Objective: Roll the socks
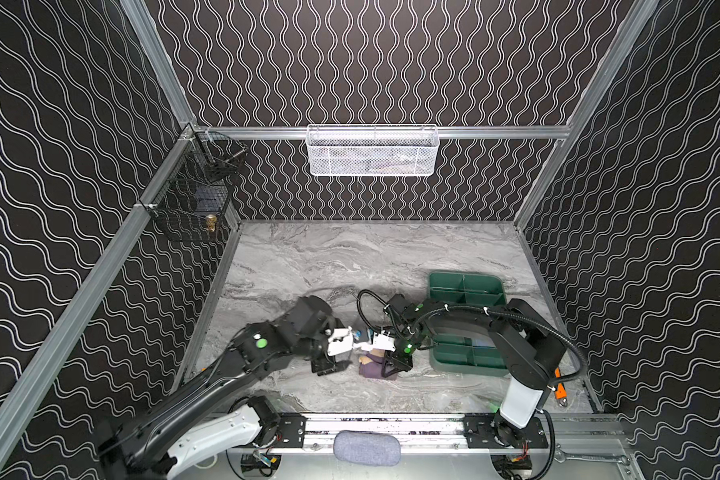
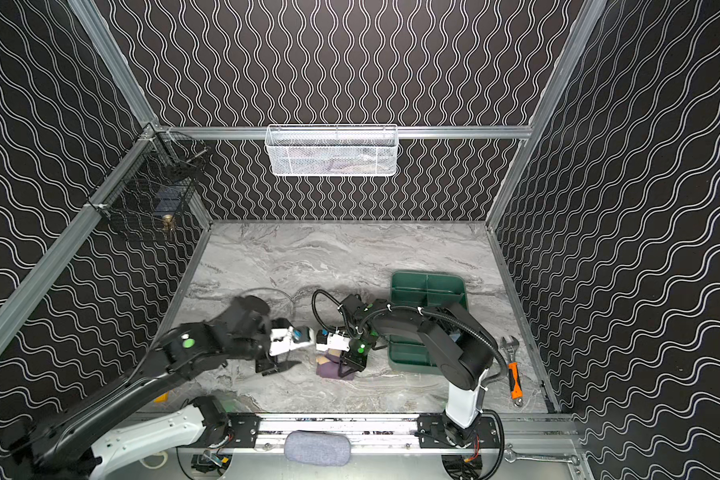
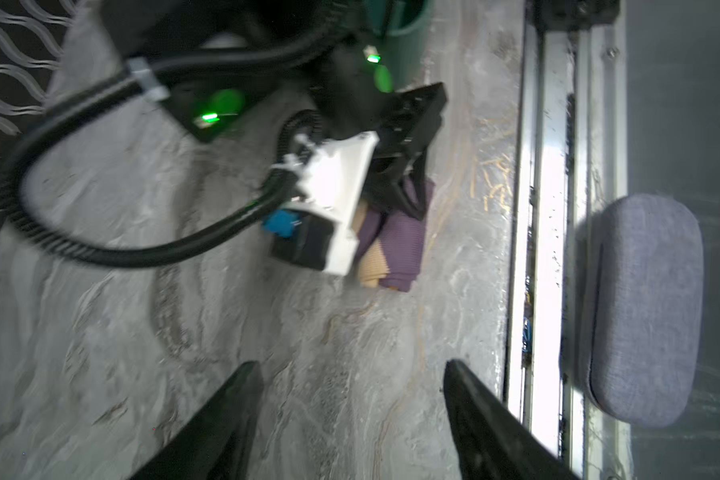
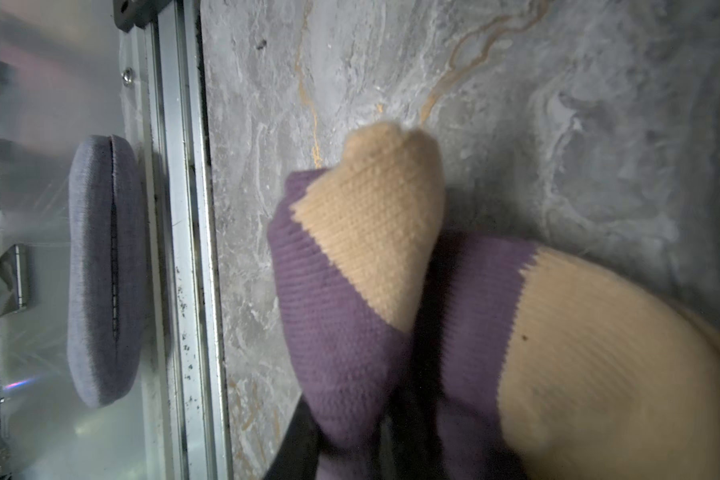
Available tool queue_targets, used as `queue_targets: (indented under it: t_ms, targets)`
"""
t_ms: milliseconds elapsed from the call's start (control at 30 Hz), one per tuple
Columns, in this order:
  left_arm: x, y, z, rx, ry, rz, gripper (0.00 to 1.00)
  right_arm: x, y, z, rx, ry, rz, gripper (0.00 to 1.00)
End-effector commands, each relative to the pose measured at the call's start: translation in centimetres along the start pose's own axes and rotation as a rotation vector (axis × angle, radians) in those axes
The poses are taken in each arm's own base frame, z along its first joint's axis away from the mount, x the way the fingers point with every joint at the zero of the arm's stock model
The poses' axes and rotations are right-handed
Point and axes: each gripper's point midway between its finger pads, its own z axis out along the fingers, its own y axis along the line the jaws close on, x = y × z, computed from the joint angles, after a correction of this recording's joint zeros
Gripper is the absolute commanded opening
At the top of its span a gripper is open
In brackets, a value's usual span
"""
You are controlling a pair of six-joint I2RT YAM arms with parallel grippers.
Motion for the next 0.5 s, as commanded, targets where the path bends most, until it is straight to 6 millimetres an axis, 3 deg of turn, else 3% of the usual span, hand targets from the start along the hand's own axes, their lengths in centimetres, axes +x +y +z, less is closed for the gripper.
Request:
queue_targets:
  t_ms: [0,233,267,467]
  targets:
    - [0.5,0.0,2.5,-0.075,0.103,0.144,0.73,2.8,-3.9,0.1,0.183,0.144,0.021,0.00]
    - [0.9,-2.0,8.3,-0.080,0.143,0.306,0.76,2.5,-4.9,-0.5,0.196,0.133,0.003,0.00]
    - [1.1,-2.2,9.1,-0.070,0.154,0.314,0.76,3.1,-5.1,0.1,0.181,0.151,0.019,0.00]
    - [2.0,-2.1,12.7,-0.071,0.217,0.379,0.75,3.2,-5.2,0.5,0.151,0.155,0.037,0.00]
